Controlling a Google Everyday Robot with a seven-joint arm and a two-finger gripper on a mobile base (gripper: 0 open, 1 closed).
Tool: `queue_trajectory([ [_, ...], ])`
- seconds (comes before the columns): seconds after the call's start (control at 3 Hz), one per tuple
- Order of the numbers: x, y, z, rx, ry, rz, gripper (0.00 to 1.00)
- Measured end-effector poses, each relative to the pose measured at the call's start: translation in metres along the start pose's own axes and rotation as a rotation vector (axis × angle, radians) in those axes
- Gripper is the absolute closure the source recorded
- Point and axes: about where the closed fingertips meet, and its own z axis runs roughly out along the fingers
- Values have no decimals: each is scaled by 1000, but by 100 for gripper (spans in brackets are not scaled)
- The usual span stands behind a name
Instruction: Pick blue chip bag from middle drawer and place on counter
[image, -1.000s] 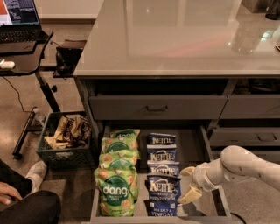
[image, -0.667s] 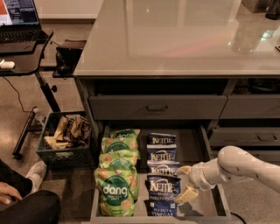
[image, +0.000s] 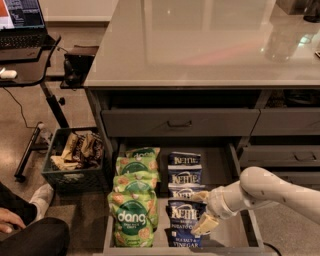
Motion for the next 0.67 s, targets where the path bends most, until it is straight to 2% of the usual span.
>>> queue_trajectory([
  [0.33, 6, -6, 26, -74, 25, -31, 27],
  [0.67, 12, -10, 37, -104, 39, -36, 27],
])
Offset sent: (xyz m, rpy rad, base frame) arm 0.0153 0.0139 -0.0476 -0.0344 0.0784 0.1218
